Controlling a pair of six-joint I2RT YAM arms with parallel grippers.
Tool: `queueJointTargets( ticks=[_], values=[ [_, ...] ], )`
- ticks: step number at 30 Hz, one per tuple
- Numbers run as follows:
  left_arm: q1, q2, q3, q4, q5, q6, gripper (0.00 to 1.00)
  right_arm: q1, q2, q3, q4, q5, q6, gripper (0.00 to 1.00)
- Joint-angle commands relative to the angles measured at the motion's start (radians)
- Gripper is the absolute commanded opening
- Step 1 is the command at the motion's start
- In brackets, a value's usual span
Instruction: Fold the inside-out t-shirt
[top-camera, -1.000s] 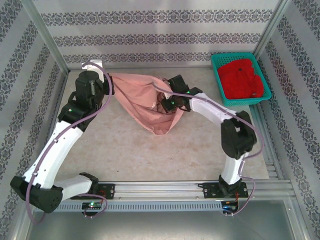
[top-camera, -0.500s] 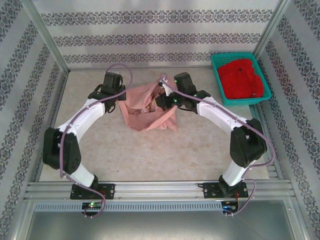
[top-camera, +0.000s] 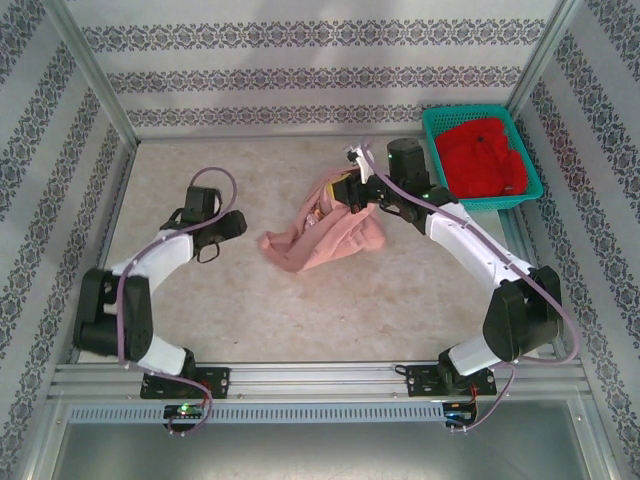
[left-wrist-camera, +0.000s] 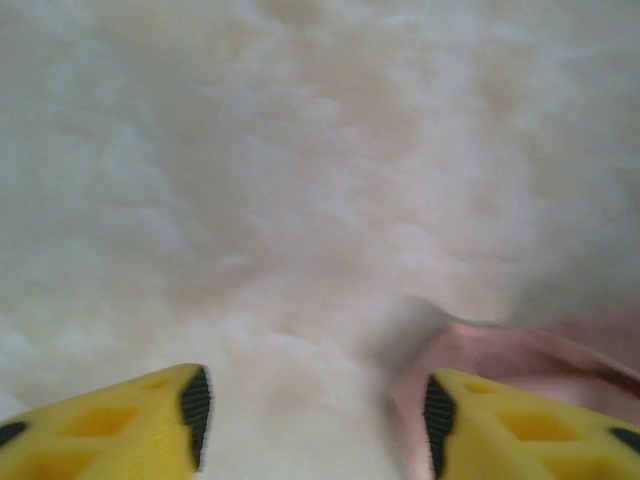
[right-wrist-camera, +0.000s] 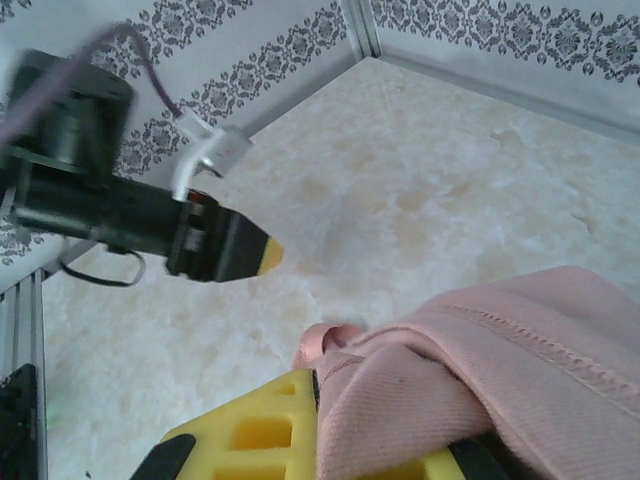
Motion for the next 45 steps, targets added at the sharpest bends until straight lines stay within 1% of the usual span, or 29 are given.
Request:
queueJointTargets(
  ticks=[1,3,4,5,7,11,12,13,15,17,21,22,23,24,25,26,27,30,31,34,36,41,42,43,44,45],
  values=[
    [-0.064,-0.147,-0.006,0.16,0.185,-0.014,0.7,-0.002,0.008,-0.005,0.008,-0.038,-0.053,0.0],
    [-0.126,-0.157,-0.013,0.205,0.268,0.039,0.76,-0.002,0.01,-0.004,-0.004,-0.037,-0.067,0.0],
    [-0.167,-0.137,0.0,0.209,0.285,0.073,0.79,-0.002,0.011,-0.004,-0.01,-0.039,-0.076,0.0],
    [-0.201,-0.101,0.027,0.185,0.277,0.111,0.8,-0.002,0.012,-0.005,-0.017,-0.039,-0.083,0.0],
    [-0.242,-0.024,0.088,0.157,0.282,0.166,0.85,-0.004,0.011,-0.004,-0.028,-0.038,-0.093,0.0],
    [-0.283,0.108,0.178,0.163,0.342,0.222,0.86,-0.008,0.0,-0.006,-0.052,-0.034,-0.105,0.0],
    [-0.29,0.135,0.203,0.154,0.341,0.232,0.86,-0.007,-0.003,-0.006,-0.059,-0.034,-0.111,0.0],
    [-0.29,0.165,0.229,0.147,0.311,0.225,0.84,-0.008,-0.006,-0.01,-0.06,-0.037,-0.118,0.0],
    [-0.279,0.216,0.265,0.159,0.281,0.2,0.74,-0.008,-0.013,-0.021,-0.07,-0.038,-0.134,0.0],
    [-0.266,0.261,0.31,0.175,0.301,0.172,0.58,-0.016,-0.027,-0.043,-0.076,-0.03,-0.152,0.0],
    [-0.254,0.317,0.363,0.198,0.343,0.14,0.35,-0.037,-0.048,-0.065,-0.091,-0.033,-0.176,0.0],
    [-0.251,0.329,0.376,0.195,0.343,0.133,0.26,-0.041,-0.055,-0.069,-0.091,-0.036,-0.179,0.0],
    [-0.245,0.341,0.383,0.2,0.343,0.115,0.15,-0.046,-0.06,-0.065,-0.092,-0.039,-0.181,0.0],
    [-0.235,0.346,0.38,0.212,0.346,0.09,0.1,-0.05,-0.063,-0.059,-0.094,-0.04,-0.181,0.0],
    [-0.221,0.348,0.373,0.225,0.335,0.057,0.08,-0.055,-0.07,-0.047,-0.093,-0.041,-0.177,0.0],
    [-0.206,0.35,0.368,0.22,0.292,0.02,0.03,-0.06,-0.078,-0.032,-0.082,-0.048,-0.16,0.0],
    [-0.193,0.349,0.366,0.199,0.24,-0.013,0.0,-0.065,-0.086,-0.016,-0.068,-0.065,-0.137,0.0],
    [-0.145,0.35,0.354,0.106,0.085,-0.077,0.0,-0.073,-0.125,0.021,0.061,-0.138,0.002,0.0],
    [-0.131,0.348,0.338,0.095,0.051,-0.085,0.0,-0.078,-0.146,0.02,0.124,-0.158,0.061,0.0],
    [-0.095,0.326,0.273,0.089,-0.019,-0.103,0.0,-0.099,-0.212,0.003,0.254,-0.163,0.196,0.0],
    [-0.082,0.308,0.233,0.089,-0.046,-0.106,0.0,-0.112,-0.247,-0.022,0.3,-0.152,0.253,0.0],
    [-0.078,0.279,0.17,0.084,-0.056,-0.081,0.01,-0.116,-0.264,-0.121,0.286,-0.111,0.273,0.0],
    [-0.077,0.274,0.162,0.083,-0.046,-0.076,0.04,-0.116,-0.259,-0.142,0.287,-0.107,0.277,0.0],
    [-0.078,0.259,0.157,0.076,-0.025,-0.071,0.12,-0.115,-0.253,-0.16,0.283,-0.101,0.286,0.0],
    [-0.079,0.234,0.146,0.076,0.0,-0.07,0.27,-0.113,-0.247,-0.175,0.283,-0.099,0.289,0.0],
    [-0.082,0.202,0.131,0.076,0.017,-0.072,0.39,-0.109,-0.243,-0.186,0.277,-0.096,0.291,0.0]
  ],
)
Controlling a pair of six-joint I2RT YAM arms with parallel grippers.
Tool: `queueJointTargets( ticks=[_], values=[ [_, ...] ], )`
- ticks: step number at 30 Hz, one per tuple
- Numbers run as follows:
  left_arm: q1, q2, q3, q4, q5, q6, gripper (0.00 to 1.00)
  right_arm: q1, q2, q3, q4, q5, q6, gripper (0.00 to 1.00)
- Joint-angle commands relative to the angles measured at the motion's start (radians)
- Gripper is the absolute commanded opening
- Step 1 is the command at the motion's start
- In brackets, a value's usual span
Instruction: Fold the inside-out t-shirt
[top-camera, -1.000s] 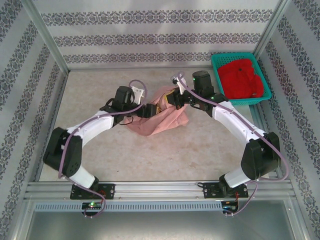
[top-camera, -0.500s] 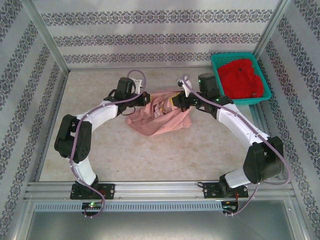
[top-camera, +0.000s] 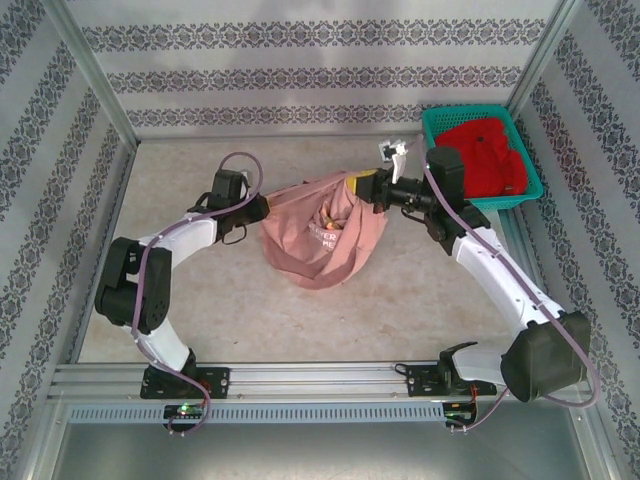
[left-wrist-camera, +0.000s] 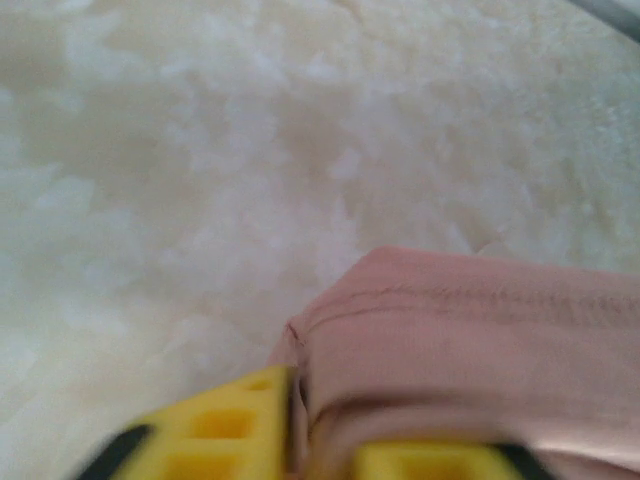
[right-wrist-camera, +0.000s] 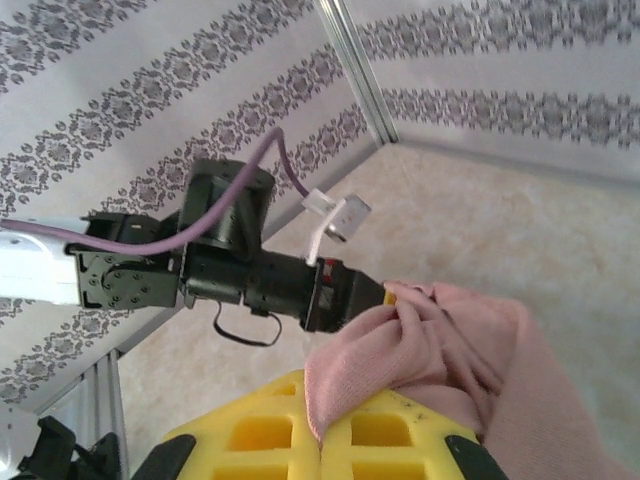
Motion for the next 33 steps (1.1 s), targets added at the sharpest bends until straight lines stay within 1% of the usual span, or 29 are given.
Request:
queueJointTargets(
  ticks=[1,4,6,9,11,14,17,18,23,25,28,30,32,33],
  values=[
    [0.005,-0.101,-0.063,-0.065,-0.025,-0.004,0.49,-0.004,-0.012,-0.023,0.098,0.009,0.037,0.0],
    [-0.062,-0.261,-0.116,-0.093,-0.032,0.006,0.68,0.006,-0.01,-0.045,0.084,0.026,0.025,0.0],
    [-0.122,-0.353,-0.127,-0.136,-0.036,0.024,0.76,0.011,-0.005,-0.05,0.082,0.031,0.022,0.0],
    [-0.202,-0.439,-0.15,-0.108,0.036,0.018,0.79,0.018,0.004,-0.05,0.07,0.034,0.008,0.0],
    [-0.248,-0.454,-0.14,-0.083,0.105,0.017,0.77,0.021,0.009,-0.047,0.06,0.037,0.001,0.0],
    [-0.31,-0.443,-0.123,-0.02,0.203,0.016,0.67,0.02,0.01,-0.045,0.054,0.045,-0.007,0.0],
    [-0.351,-0.368,-0.068,0.005,0.264,0.03,0.58,0.022,0.01,-0.044,0.053,0.047,-0.006,0.0],
    [-0.358,-0.335,-0.039,0.001,0.269,0.036,0.57,0.023,0.01,-0.043,0.053,0.047,-0.008,0.0],
    [-0.362,-0.217,0.056,0.024,0.298,0.057,0.55,0.026,0.009,-0.046,0.049,0.048,-0.012,0.0],
    [-0.362,-0.17,0.091,0.007,0.295,0.071,0.49,0.026,0.006,-0.047,0.046,0.048,-0.012,0.0],
    [-0.36,-0.115,0.131,-0.046,0.25,0.099,0.34,0.023,-0.005,-0.032,0.033,0.05,-0.018,0.0],
    [-0.356,-0.099,0.141,-0.059,0.222,0.12,0.21,0.01,-0.022,-0.006,0.019,0.044,-0.019,0.0],
    [-0.338,-0.102,0.141,-0.048,0.228,0.117,0.05,-0.021,-0.04,0.024,0.024,0.022,0.01,0.0],
    [-0.322,-0.113,0.136,-0.033,0.245,0.111,0.0,-0.043,-0.053,0.043,0.033,0.002,0.039,0.0]
  ],
)
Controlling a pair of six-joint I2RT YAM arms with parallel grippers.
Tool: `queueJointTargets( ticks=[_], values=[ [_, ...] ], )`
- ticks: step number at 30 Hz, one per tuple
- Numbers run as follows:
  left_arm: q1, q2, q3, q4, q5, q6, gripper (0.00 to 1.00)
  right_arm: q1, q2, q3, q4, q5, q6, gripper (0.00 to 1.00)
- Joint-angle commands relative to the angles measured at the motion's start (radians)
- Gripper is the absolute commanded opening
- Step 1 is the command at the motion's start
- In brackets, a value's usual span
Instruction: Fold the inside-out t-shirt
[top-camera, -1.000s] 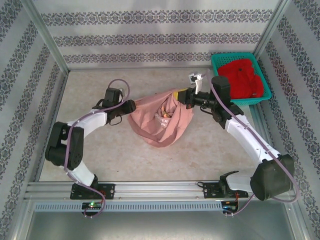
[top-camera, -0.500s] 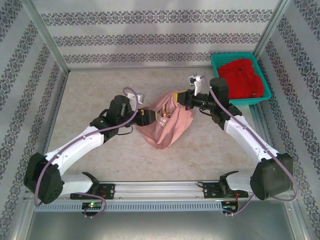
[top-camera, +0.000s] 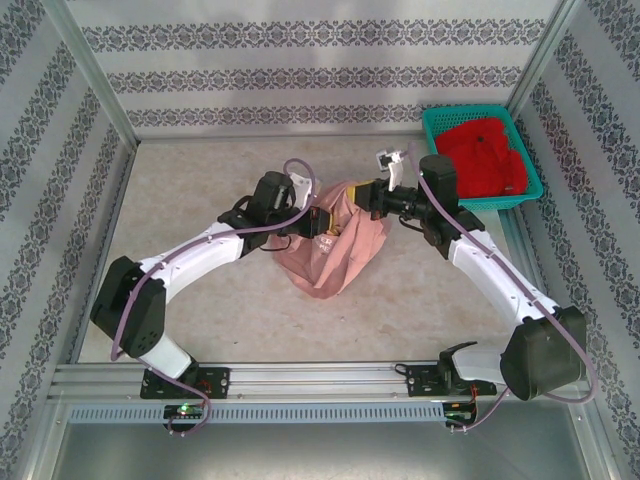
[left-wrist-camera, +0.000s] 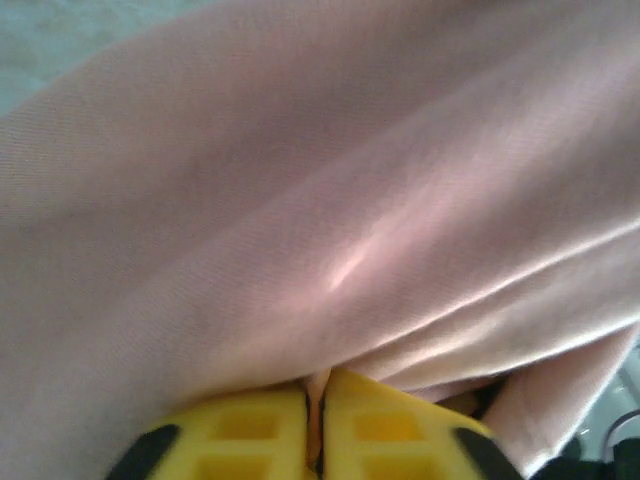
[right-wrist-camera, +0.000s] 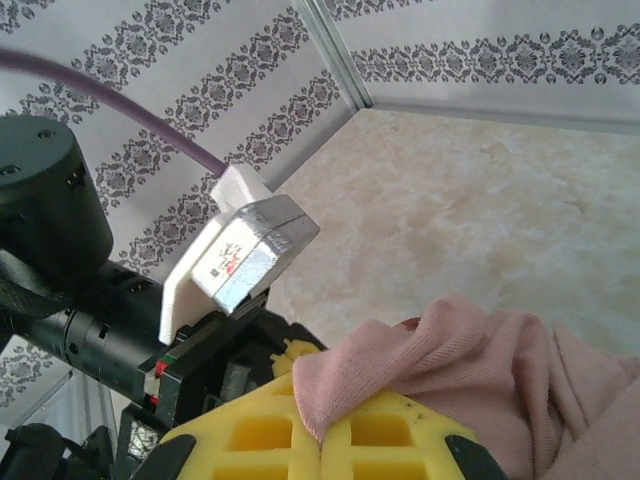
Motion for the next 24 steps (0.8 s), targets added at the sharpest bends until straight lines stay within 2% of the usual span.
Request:
queueJointTargets(
  ticks=[1,4,7,13,16,18,22,24],
  values=[
    [0.047,-0.029,0.01,0.017,0.019,0.008,0.0,-0.062,-0.074,0.092,0.057,-0.057,0.051,0.0],
    [0.13,-0.111,-0.047,0.126,0.115,-0.066,0.0,-0.126,-0.142,0.104,0.073,-0.069,0.145,0.0],
    [0.191,-0.195,-0.086,0.266,0.252,-0.174,0.0,-0.166,-0.194,0.086,-0.014,0.013,0.189,0.0],
    [0.209,-0.307,-0.082,0.549,0.385,-0.353,0.0,-0.088,-0.202,0.025,-0.232,0.272,0.032,0.0],
    [0.244,-0.349,-0.099,0.677,0.395,-0.421,0.0,-0.068,-0.189,-0.007,-0.244,0.318,0.01,0.0],
    [0.295,-0.392,-0.132,0.695,0.373,-0.44,0.0,-0.086,-0.189,-0.009,-0.279,0.358,-0.011,0.0],
    [0.427,-0.485,-0.212,0.558,0.279,-0.419,0.0,-0.187,-0.224,-0.044,-0.246,0.32,0.026,0.0],
    [0.464,-0.518,-0.249,0.457,0.234,-0.375,0.0,-0.209,-0.228,-0.055,-0.236,0.294,0.038,0.0]
  ],
)
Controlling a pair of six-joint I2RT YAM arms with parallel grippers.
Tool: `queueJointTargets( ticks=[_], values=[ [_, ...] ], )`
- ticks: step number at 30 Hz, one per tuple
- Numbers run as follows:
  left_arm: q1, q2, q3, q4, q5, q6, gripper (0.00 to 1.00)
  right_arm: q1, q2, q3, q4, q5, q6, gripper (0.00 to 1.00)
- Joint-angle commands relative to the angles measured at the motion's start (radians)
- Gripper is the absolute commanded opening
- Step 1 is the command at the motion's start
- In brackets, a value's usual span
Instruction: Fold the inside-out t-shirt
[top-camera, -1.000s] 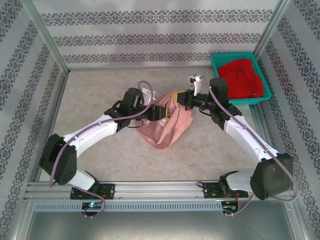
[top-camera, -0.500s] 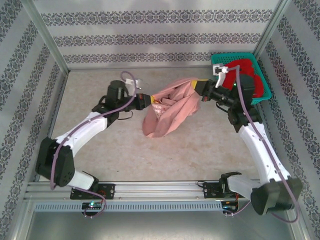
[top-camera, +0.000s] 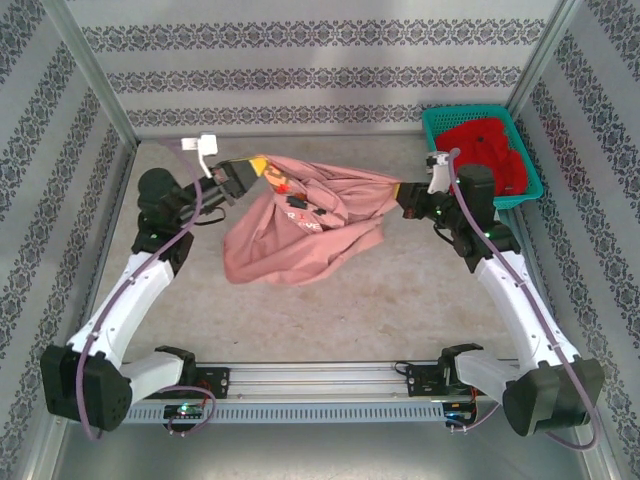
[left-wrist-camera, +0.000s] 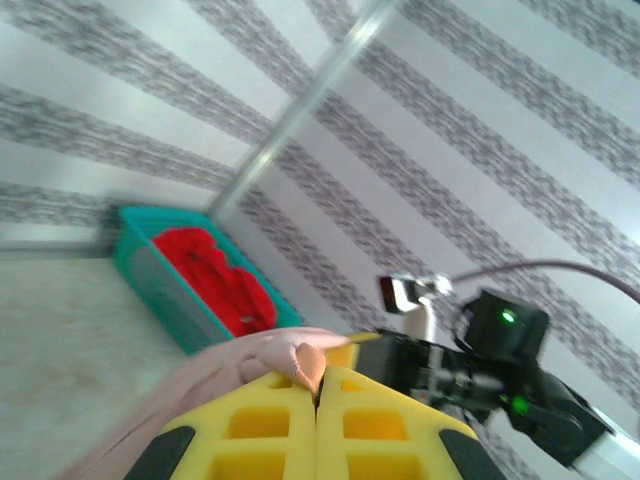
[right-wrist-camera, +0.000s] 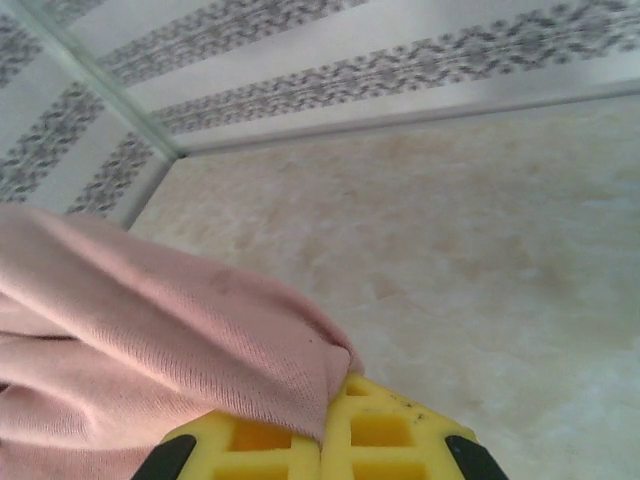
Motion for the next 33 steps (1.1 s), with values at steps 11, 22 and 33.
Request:
queueJointTargets(
  ticks=[11,22,33],
  values=[
    [-0.053,0.034,-0.119,-0.605,-0.507,0.408,0.0,-0.005,0.018,-0.113,0.164,-0.163,0.054,0.0],
    [-0.318,0.137,-0.085,-0.579,-0.694,0.6,0.56,0.082,0.071,-0.049,0.129,-0.247,-0.015,0.0],
    [-0.501,0.423,0.075,-0.485,-0.655,0.965,0.51,0.08,0.095,-0.023,0.112,-0.256,-0.027,0.0]
  ],
)
